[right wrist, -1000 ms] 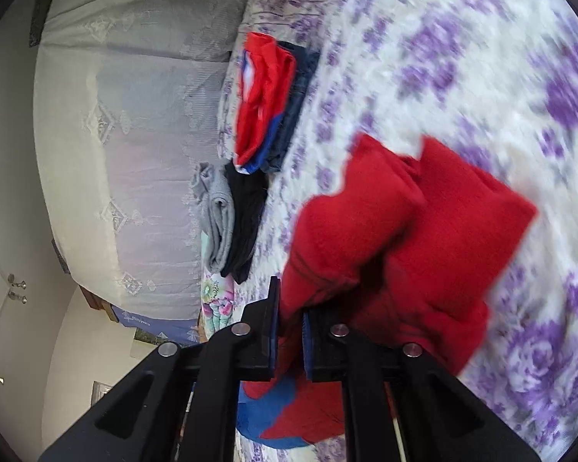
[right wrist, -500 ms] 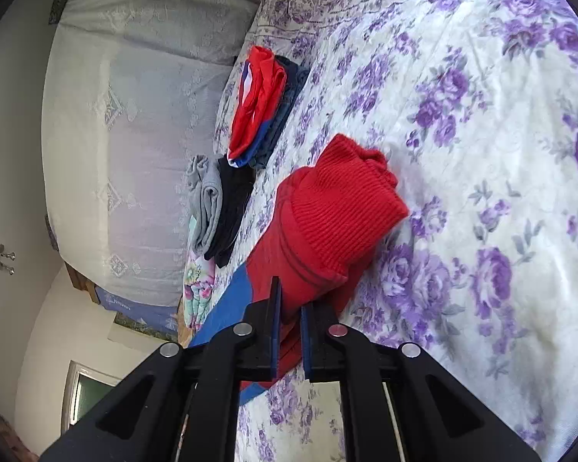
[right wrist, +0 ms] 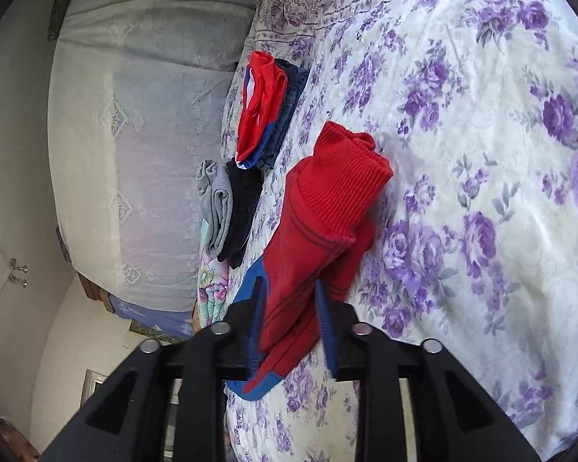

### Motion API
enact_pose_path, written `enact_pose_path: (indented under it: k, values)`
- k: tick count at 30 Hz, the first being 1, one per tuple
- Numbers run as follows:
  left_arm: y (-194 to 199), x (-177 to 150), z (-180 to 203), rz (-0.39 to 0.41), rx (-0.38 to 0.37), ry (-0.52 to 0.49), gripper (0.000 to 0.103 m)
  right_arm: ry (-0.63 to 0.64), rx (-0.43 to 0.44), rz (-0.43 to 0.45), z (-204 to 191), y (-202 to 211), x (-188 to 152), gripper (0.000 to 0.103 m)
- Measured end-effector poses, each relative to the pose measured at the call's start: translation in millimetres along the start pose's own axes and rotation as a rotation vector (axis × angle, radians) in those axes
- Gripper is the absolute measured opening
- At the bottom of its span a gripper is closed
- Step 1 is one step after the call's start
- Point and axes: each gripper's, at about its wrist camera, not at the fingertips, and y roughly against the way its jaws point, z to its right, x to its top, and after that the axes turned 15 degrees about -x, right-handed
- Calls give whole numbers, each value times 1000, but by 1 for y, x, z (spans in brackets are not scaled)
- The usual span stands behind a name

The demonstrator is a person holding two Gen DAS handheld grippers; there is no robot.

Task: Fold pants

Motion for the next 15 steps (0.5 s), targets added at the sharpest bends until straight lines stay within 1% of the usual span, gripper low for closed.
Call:
enact_pose_path:
  k: [1, 4, 8, 9, 11, 12, 13, 15]
  values:
    - [0, -1, 1, 1, -5, 4, 29, 2, 4, 3, -3, -1, 0, 41]
    - [-6, 1, -3, 1, -18, 32, 32, 8, -1, 12, -9, -6, 1, 41]
    - [-1, -2, -5, 12, -41, 48, 33, 4, -53, -18, -14, -26, 4, 40]
    - [1, -3, -5, 14, -44, 45, 33, 25, -63, -18, -18, -31, 5, 37]
    - [3, -4, -6, 17, -51, 44, 33, 65, -104, 25, -25, -33, 10, 9]
    - [4, -4, -7, 18, -55, 47, 33, 85, -99, 52, -30, -31, 13, 9]
    - [4, -4, -7, 18, -60, 49, 33, 124, -97, 73, -36, -29, 15, 6]
    - [3, -4, -7, 15, -61, 44, 33, 173, -138, 83, -40, -28, 18, 6]
